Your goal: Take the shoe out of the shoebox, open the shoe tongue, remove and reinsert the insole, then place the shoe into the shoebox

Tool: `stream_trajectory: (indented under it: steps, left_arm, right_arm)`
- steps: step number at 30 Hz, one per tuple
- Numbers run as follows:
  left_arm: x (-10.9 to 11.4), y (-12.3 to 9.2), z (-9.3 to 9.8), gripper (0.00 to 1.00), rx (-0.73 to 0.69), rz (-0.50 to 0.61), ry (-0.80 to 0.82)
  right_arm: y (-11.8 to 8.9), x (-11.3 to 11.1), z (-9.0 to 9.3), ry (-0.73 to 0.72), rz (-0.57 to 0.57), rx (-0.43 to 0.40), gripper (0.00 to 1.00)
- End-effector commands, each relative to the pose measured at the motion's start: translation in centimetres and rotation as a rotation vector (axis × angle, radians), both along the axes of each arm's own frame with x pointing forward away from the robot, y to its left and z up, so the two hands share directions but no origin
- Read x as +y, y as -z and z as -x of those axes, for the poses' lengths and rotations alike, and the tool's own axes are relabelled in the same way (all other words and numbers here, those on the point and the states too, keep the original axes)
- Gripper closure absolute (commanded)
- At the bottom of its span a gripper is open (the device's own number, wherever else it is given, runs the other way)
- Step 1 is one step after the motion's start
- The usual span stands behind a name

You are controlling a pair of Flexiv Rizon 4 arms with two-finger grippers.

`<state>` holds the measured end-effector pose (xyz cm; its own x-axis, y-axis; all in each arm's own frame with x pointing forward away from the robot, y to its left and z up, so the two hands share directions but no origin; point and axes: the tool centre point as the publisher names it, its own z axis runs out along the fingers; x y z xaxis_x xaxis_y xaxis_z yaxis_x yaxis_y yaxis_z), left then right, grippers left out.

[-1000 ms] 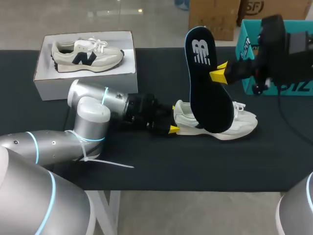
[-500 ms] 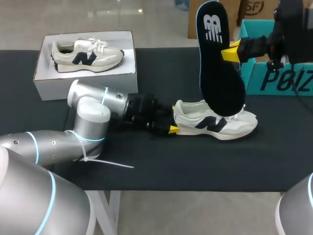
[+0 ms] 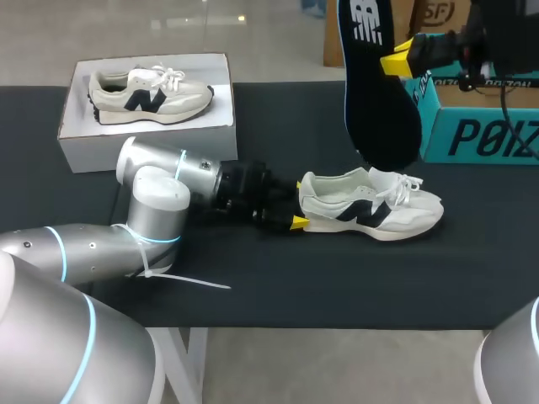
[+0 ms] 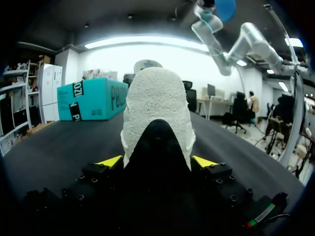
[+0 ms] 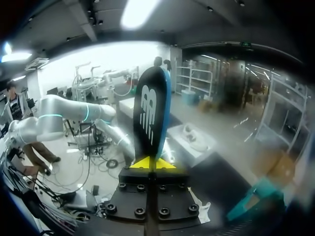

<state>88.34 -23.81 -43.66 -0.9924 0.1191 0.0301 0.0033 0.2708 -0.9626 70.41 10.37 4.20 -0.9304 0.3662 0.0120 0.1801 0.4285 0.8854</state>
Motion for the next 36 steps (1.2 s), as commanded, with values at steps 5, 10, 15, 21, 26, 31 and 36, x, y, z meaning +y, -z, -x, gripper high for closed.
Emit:
stream_trajectory:
  steps: [5,10,15,21,26,31,36]
  left_arm:
    - [-0.1,0.3,-0.1,1.00,0.001,-0.003,0.002]
    - [0.2,0.1,0.3,0.89,-0.063,-0.114,-0.026]
    - [0.5,-1.0,0.8,0.00,-0.214,-0.283,-0.069]
    - [1.2,-1.3,1.0,0.00,-0.228,-0.324,-0.091]
    - [1.4,-1.4,1.2,0.00,-0.216,-0.343,-0.078]
    - [2.5,-1.7,0.8,0.00,-0.193,-0.376,-0.037]
    - [4.3,-3.3,0.2,0.00,-0.201,-0.522,0.005]
  right_arm:
    - [-0.2,0.3,-0.5,-0.003,0.008,0.006,1.00]
    - [-0.2,0.3,-0.5,-0.003,0.008,0.006,1.00]
    - [-0.2,0.3,-0.5,-0.003,0.008,0.006,1.00]
    - [-0.2,0.3,-0.5,-0.003,0.008,0.006,1.00]
    - [-0.2,0.3,-0.5,-0.003,0.008,0.006,1.00]
    - [-0.2,0.3,-0.5,-0.003,0.008,0.006,1.00]
    - [-0.2,0.3,-0.5,-0.003,0.008,0.006,1.00]
